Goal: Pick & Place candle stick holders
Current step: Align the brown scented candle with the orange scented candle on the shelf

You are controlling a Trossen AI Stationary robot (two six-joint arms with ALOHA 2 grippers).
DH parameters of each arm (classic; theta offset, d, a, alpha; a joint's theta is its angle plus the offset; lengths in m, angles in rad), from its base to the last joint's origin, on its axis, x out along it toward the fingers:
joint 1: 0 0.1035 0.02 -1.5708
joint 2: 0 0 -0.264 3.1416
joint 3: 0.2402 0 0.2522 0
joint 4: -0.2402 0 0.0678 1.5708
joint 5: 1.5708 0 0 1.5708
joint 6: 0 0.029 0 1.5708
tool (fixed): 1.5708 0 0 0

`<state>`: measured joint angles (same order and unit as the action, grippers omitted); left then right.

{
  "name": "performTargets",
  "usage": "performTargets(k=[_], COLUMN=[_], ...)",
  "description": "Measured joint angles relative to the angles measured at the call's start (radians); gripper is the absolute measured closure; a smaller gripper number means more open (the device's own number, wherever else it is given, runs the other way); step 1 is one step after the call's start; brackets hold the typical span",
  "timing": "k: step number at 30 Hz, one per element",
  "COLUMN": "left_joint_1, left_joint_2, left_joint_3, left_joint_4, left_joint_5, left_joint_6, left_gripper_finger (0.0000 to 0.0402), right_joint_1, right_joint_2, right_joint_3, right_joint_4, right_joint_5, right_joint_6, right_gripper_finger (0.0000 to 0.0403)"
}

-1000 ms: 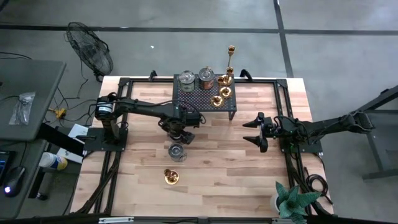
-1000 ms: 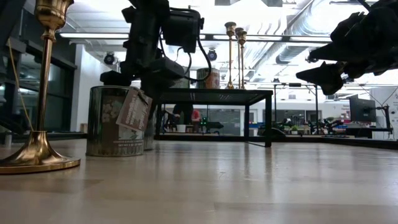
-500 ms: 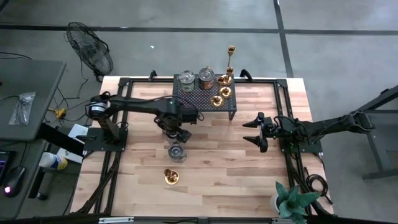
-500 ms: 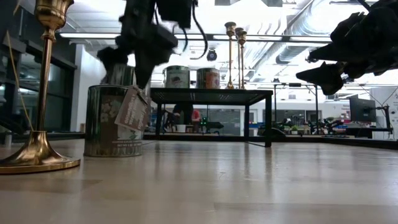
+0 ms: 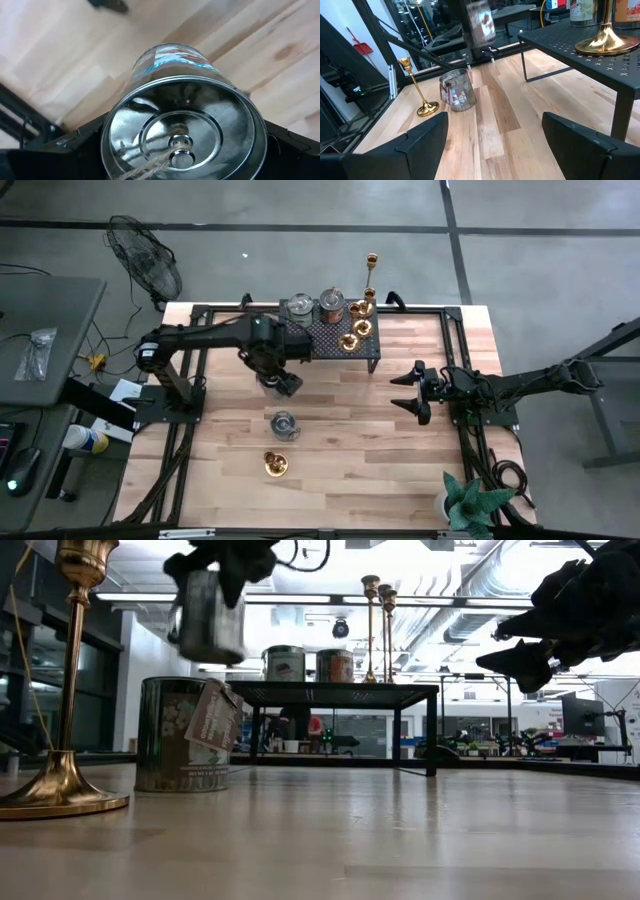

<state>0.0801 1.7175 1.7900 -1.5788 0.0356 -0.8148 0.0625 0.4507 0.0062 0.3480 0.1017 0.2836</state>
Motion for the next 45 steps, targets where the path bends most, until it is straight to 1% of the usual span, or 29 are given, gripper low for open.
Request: performTargets(k=[5, 8, 21, 31, 38, 42, 45], left_joint_1=[0.032, 0.059, 0.165, 0.229, 0.243, 0.243, 0.242], left_joint_2=[0.001, 0.001, 0.002, 0.003, 0.003, 0.003, 0.005], left_joint_3=[0.087, 0.105, 0.11, 0.11, 0.11, 0.11, 0.11], left_joint_4=[0.008, 0.008, 0.007, 0.009, 0.031, 0.077, 0.11], left_joint_5=[-0.001, -0.001, 0.013, -0.041, -0.096, -0.098, -0.097], left_joint_6=[0.056, 0.107, 0.434, 0.744, 0.914, 0.992, 1.02], left_gripper_finger=[0.0053, 0.0053, 0.0053, 0.0053, 0.0053, 0.0053, 0.0053], right_joint_1=[0.0, 0.0, 0.0, 0.0, 0.0, 0.0, 0.0], right_joint_2=[0.0, 0.0, 0.0, 0.0, 0.0, 0.0, 0.0], right_joint_3=[0.0, 0.0, 0.0, 0.0, 0.0, 0.0, 0.0], right_joint_4=[0.0, -0.001, -0.001, -0.001, -0.001, -0.001, -0.001], right_joint_5=[0.0, 0.0, 0.0, 0.0, 0.0, 0.0, 0.0], right_joint_6=[0.0, 0.0, 0.0, 0.0, 0.0, 0.0, 0.0], right_gripper_finger=[0.0087, 0.0087, 0.0087, 0.0087, 0.0087, 0.0087, 0.0087])
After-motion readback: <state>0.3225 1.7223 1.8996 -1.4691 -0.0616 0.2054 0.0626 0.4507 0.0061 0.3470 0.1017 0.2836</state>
